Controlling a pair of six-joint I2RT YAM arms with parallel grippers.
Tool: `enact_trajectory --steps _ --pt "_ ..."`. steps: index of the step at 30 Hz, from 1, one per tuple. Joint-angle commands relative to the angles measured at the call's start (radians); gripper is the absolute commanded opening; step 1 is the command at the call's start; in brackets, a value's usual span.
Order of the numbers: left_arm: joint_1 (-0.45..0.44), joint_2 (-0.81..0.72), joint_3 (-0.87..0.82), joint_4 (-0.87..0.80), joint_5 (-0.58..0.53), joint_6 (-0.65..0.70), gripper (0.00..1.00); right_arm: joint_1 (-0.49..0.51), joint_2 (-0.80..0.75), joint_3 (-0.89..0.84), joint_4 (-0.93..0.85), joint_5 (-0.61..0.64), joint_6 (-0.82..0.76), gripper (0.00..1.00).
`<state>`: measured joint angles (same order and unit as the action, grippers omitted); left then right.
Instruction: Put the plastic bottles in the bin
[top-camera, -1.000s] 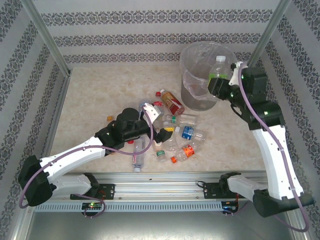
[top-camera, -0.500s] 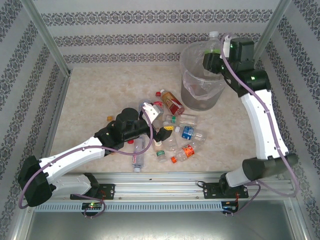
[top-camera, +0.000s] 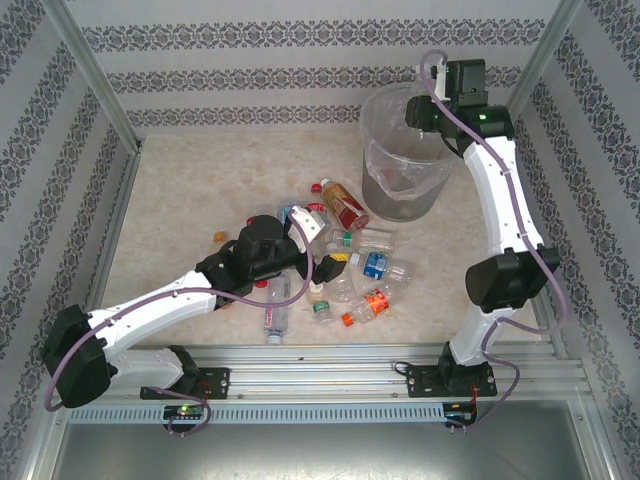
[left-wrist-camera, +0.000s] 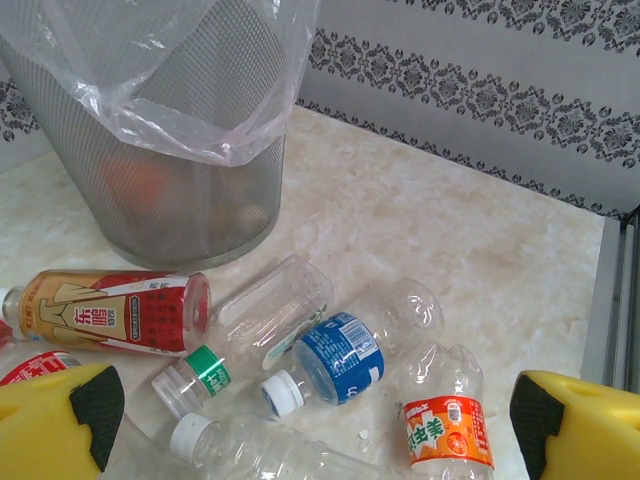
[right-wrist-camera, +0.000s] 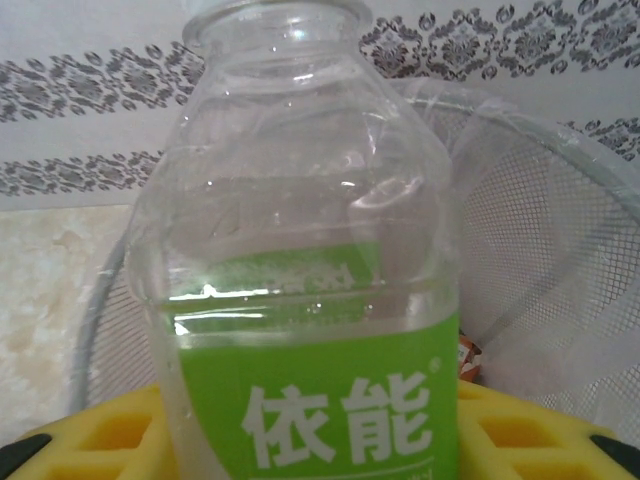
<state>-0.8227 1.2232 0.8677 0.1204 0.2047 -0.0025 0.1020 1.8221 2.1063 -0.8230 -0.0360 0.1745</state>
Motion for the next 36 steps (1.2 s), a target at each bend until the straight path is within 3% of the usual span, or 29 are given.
enact_trajectory --steps 1,27,33,36 --pt "0.013 -0.003 0.008 0.03 0.007 0.03 1.0 -0.012 0.047 0.048 -0.049 -0.017 -0.025 0.5" --pt "0.014 -0.022 0.031 0.005 0.035 0.042 1.0 -0.019 0.284 0.058 -0.173 0.011 -0.016 0.54" --pt "0.016 -0.024 0.034 0.001 0.035 0.044 1.0 -0.02 0.292 0.047 -0.171 0.016 -0.006 0.61" --pt "0.016 -0.024 0.033 0.001 0.038 0.044 1.0 -0.021 0.286 0.06 -0.175 0.015 -0.003 0.69"
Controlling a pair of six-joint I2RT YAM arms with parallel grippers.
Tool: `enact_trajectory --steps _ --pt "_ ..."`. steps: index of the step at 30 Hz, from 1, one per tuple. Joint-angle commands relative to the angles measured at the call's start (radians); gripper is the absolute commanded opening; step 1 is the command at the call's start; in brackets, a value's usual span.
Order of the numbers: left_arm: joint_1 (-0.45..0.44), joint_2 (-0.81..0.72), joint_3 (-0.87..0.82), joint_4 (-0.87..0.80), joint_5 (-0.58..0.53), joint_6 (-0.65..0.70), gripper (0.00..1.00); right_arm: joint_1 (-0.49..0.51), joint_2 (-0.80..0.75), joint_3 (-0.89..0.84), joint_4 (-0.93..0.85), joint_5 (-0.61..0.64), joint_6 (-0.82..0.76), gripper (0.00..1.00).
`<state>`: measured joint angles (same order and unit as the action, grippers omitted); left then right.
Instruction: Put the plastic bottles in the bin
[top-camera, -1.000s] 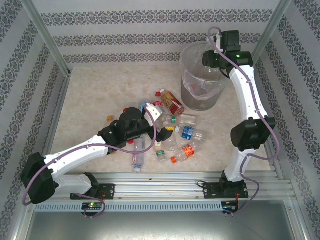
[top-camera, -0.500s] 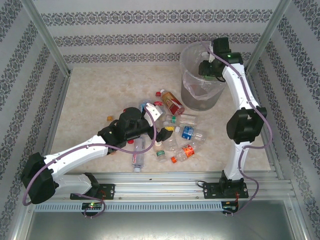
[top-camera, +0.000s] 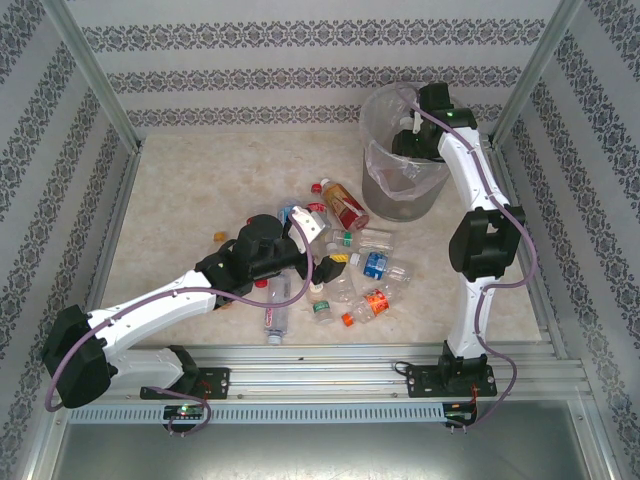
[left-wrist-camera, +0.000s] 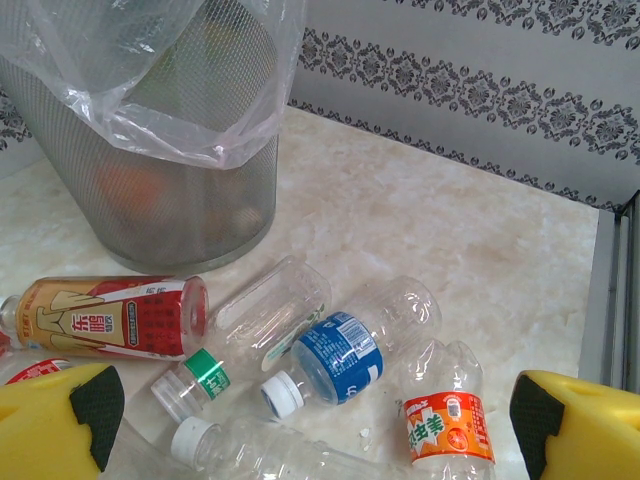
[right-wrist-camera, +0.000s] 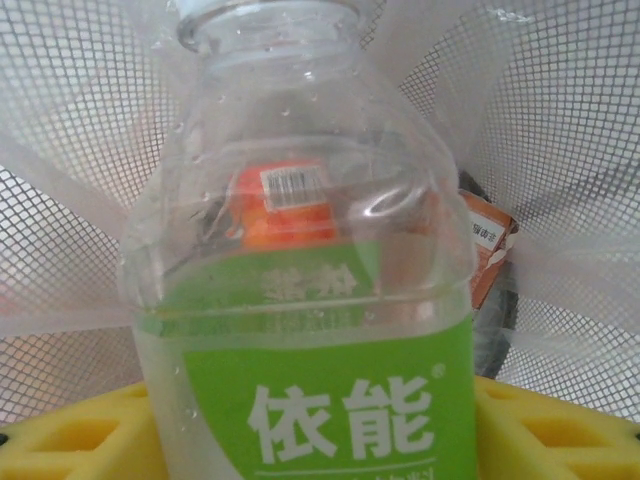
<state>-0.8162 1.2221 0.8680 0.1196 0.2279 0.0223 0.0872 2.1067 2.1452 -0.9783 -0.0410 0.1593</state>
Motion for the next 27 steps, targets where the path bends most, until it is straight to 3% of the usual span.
enact_trajectory --steps 1,9,27 --pt "0.009 -0.022 0.034 0.003 0.016 0.018 1.0 -0.007 -0.002 0.026 -0.022 0.018 0.015 0.72" --pt "0.023 -0.022 0.047 -0.006 0.027 0.021 1.0 -0.011 -0.054 0.066 -0.042 0.006 0.013 0.81" --pt "0.078 -0.01 0.081 -0.03 0.1 0.003 1.0 -0.012 -0.371 -0.062 -0.023 -0.061 -0.01 0.81"
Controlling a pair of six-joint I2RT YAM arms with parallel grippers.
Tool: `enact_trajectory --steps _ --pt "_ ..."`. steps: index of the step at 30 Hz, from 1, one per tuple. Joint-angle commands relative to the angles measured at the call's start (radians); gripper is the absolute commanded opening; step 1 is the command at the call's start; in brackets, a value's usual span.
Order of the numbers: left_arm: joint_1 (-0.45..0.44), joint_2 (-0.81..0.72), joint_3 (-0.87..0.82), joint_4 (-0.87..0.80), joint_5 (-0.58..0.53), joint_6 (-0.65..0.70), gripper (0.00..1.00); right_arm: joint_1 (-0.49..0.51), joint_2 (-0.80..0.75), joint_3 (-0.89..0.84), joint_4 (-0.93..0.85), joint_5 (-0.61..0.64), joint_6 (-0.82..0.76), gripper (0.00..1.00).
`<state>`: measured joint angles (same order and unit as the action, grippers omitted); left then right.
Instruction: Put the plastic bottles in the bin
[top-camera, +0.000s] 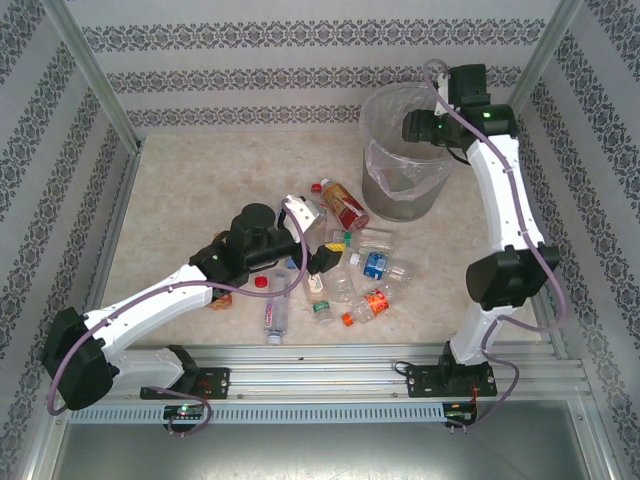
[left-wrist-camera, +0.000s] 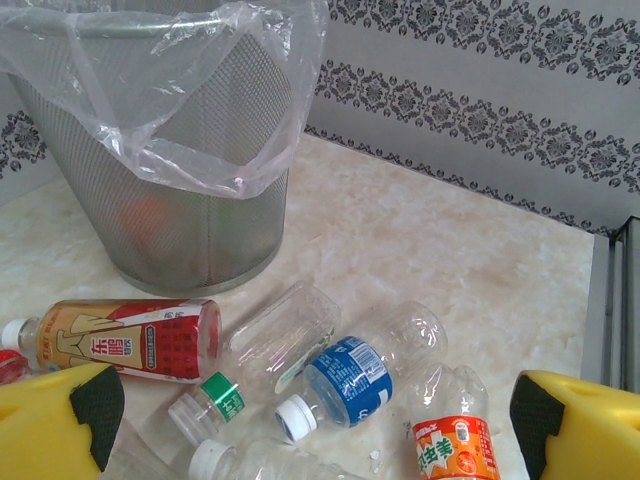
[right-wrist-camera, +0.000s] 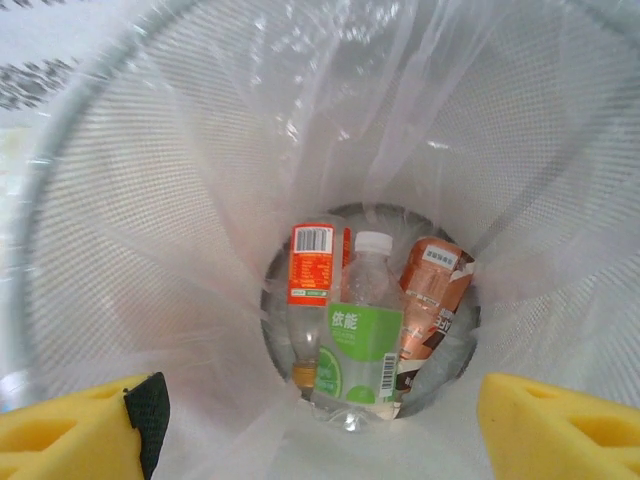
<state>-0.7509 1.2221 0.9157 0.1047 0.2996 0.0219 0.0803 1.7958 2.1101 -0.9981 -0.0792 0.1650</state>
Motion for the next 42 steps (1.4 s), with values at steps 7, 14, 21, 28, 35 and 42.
enact_trajectory --steps 7,14,21,28,35,42 --pt "0.013 0.013 0.034 -0.028 0.08 0.008 1.0 0.009 -0.272 -0.222 0.044 -0.029 0.017 0.81" --pt "0.012 0.004 0.049 -0.095 0.108 0.076 1.0 0.1 -0.517 -0.52 0.062 0.007 0.171 0.8" --pt "0.004 -0.031 0.094 -0.258 0.153 0.132 1.0 0.213 -0.766 -0.904 0.111 0.083 0.438 0.8" --pt "0.001 -0.048 0.061 -0.269 0.16 0.177 1.0 0.319 -0.889 -1.123 0.106 0.129 0.595 0.84" --pt "-0.002 -0.042 0.036 -0.215 0.141 0.151 1.0 0.412 -0.966 -1.304 0.141 0.145 0.757 0.9" --pt "-0.002 -0.036 0.038 -0.199 0.121 0.143 1.0 0.494 -0.982 -1.455 0.244 0.145 0.909 0.98"
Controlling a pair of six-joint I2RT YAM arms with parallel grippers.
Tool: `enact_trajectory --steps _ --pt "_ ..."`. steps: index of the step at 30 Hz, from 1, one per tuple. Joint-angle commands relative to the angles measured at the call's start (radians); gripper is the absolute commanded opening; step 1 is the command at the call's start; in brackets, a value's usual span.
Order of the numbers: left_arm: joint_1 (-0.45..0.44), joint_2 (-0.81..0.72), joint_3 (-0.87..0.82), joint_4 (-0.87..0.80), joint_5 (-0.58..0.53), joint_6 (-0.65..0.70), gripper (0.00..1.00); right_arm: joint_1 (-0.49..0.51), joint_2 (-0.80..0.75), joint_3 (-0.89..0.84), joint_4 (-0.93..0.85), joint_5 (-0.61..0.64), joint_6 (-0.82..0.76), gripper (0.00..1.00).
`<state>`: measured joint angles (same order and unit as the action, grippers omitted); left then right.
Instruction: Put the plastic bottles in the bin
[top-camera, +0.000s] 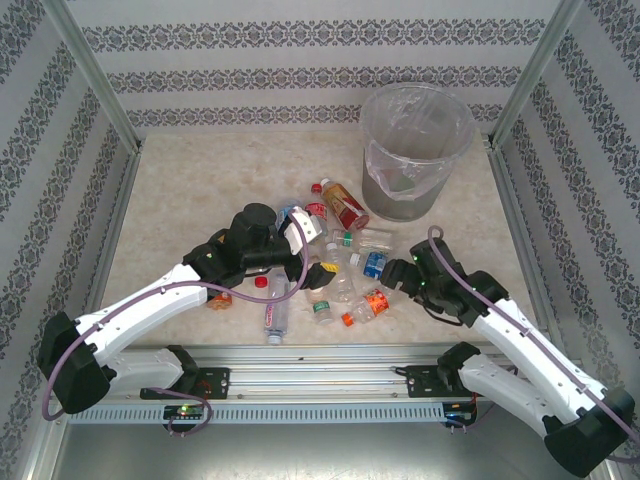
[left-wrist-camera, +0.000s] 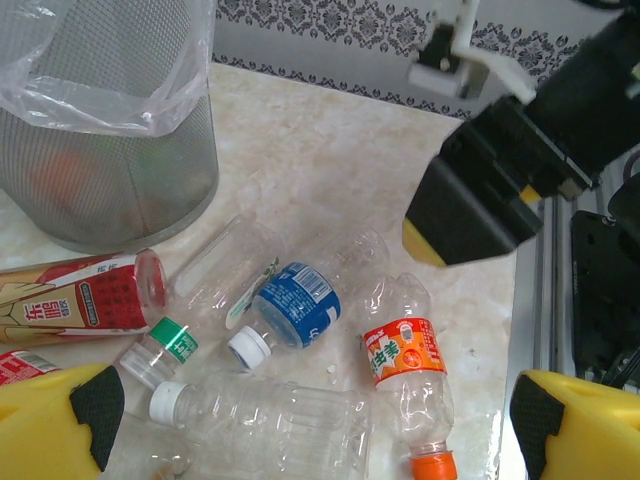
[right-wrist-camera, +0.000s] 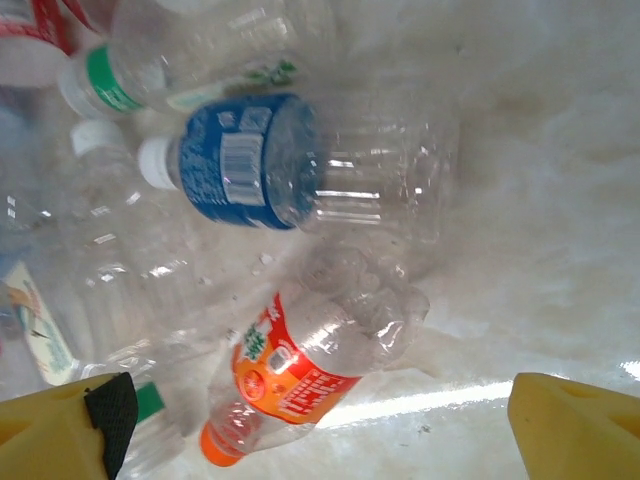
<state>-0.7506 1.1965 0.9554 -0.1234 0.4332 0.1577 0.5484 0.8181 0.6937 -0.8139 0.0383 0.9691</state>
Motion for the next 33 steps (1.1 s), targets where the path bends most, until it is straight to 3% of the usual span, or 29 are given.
enact_trajectory --steps 1,11,33 --pt "-0.003 -0.009 0.001 0.03 -0.014 0.008 1.0 0.034 -0.002 -0.05 0.07 0.028 0.119 0.98" --pt "-0.001 0.029 0.045 0.011 0.007 0.014 1.0 0.1 0.029 -0.176 0.197 0.04 0.248 0.97" --pt "-0.001 0.015 0.034 0.025 0.01 0.005 1.0 0.158 0.259 -0.201 0.389 0.024 0.279 0.88"
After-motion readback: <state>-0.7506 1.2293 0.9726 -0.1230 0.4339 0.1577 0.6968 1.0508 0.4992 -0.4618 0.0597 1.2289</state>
